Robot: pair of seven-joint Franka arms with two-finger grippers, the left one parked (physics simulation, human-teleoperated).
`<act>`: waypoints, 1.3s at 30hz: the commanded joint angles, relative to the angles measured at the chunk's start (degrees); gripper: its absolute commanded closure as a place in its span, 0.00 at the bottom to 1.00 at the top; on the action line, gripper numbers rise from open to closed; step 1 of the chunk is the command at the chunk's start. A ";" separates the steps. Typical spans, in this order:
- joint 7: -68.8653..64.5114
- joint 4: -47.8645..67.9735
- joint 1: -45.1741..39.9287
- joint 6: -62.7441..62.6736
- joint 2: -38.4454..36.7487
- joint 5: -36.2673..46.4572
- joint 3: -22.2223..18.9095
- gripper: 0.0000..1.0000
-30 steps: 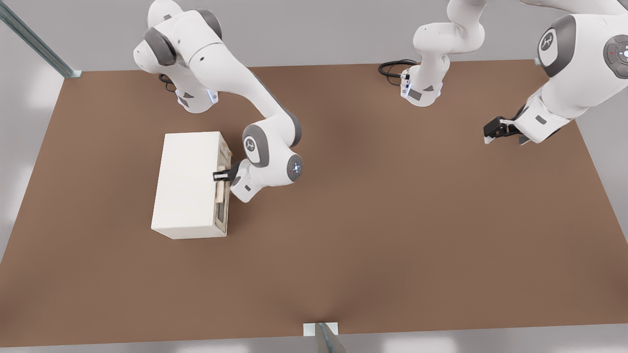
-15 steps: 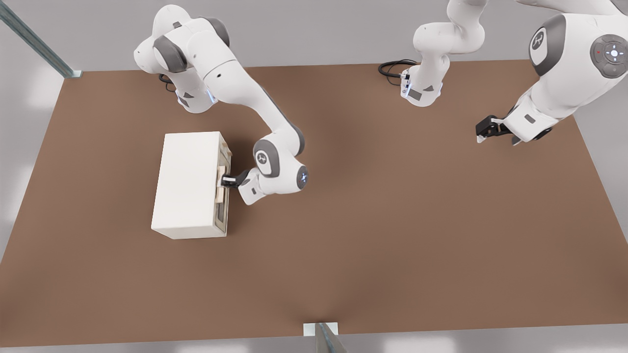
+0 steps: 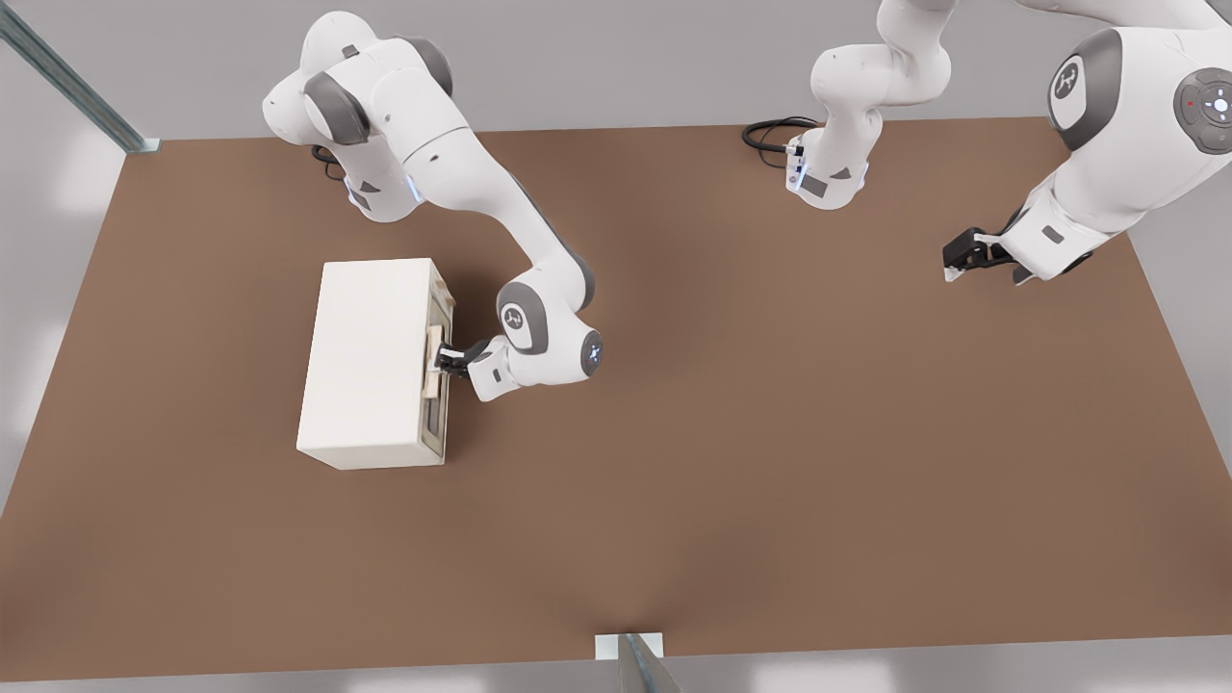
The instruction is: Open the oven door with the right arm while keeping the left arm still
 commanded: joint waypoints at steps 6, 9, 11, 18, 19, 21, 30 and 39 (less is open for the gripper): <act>7.02 0.11 0.18 0.85 0.23 0.08 0.06 0.79; 7.38 0.28 0.79 1.20 0.58 0.17 0.24 0.79; 7.02 4.41 1.14 1.20 0.31 2.36 0.42 0.79; -49.66 1.51 -22.93 2.17 -28.60 38.22 0.33 0.00; -50.54 3.62 -24.34 2.26 -30.10 37.52 -1.69 0.00; -53.18 6.87 -24.78 1.82 -30.10 34.00 -4.15 0.00; -53.01 6.52 -24.96 2.70 -29.74 34.36 -4.15 0.00; -52.92 6.43 -24.96 2.70 -29.74 34.09 -4.07 0.00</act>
